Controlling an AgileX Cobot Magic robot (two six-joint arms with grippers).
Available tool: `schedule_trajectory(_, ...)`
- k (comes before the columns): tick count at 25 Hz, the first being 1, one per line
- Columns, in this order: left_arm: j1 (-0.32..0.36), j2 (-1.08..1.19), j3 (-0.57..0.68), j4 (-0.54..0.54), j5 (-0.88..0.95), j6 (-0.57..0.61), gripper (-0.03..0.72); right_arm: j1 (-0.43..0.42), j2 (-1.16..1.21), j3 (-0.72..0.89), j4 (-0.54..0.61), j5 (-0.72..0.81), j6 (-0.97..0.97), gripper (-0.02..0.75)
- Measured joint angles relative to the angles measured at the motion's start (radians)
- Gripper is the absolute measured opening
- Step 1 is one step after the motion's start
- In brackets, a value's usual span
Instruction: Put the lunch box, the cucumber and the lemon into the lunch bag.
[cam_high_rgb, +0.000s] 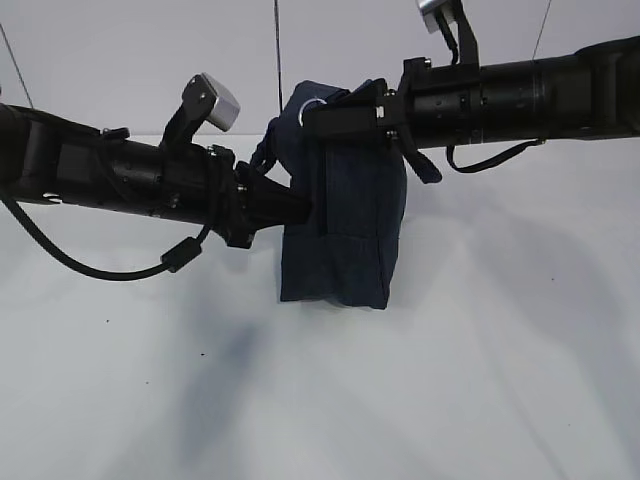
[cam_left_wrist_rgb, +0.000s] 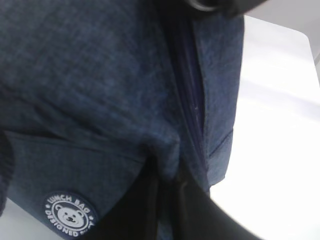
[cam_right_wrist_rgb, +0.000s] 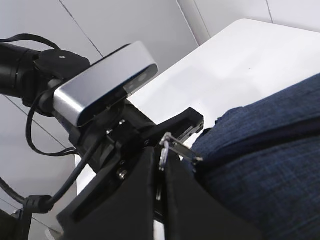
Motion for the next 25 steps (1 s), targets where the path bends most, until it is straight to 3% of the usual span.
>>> schedule_trajectory(10, 0.0, 0.0, -0.002, 0.039, -0.02, -0.027, -0.002, -0.024, 0.0, -0.019, -0.006, -0.023, 0.02, 0.0)
schedule_trajectory(25, 0.0, 0.0, -0.01, 0.063, -0.033, -0.069, -0.003, -0.028, 0.0, -0.092, -0.029, -0.176, 0.036, 0.0)
